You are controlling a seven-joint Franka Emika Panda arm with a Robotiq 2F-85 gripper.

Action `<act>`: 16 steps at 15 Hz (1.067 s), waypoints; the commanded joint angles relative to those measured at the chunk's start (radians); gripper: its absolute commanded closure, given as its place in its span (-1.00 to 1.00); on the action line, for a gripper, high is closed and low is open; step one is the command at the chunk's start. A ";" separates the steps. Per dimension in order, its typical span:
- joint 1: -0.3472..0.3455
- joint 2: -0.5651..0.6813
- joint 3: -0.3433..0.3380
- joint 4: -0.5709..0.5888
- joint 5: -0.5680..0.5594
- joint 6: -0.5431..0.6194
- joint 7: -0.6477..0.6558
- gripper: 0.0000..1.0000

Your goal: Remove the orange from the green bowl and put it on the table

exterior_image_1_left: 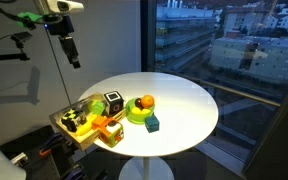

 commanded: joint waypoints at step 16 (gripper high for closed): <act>0.013 0.507 -0.103 0.389 0.061 -0.001 -0.110 -1.00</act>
